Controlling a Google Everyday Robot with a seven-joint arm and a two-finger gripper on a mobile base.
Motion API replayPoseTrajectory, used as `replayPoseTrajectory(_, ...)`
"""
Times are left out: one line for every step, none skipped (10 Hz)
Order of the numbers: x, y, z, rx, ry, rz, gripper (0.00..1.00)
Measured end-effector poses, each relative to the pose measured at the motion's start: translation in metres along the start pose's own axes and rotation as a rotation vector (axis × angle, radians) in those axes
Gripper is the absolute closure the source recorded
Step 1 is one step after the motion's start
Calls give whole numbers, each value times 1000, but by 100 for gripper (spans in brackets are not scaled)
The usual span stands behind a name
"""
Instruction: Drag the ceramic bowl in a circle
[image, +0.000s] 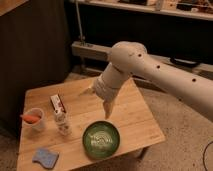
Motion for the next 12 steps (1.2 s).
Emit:
replayPoseTrajectory(-1,0,1,2,-3,-16,20)
replayPoseTrajectory(-2,-2,7,-9,-5,-75,20)
replayPoseTrajectory(1,-4,12,-27,-12,-196,20)
replayPoseTrajectory(6,-2,12,-39,-24,-310,20)
replayPoseTrajectory(13,-1,12,-49,-40,-417,20)
replayPoseTrajectory(22,-2,9,-57,-68,-526,20)
replayPoseTrajectory(41,0,2,-61,-94,-625,20)
replayPoseTrajectory(56,6,-4,-64,-107,-679,20)
replayPoseTrajectory(66,9,-8,-64,-116,-719,20)
replayPoseTrajectory(73,9,-10,-64,-125,-755,20)
replayPoseTrajectory(76,10,-11,-64,-126,-765,20)
replayPoseTrajectory(76,12,-11,-66,-126,-766,20)
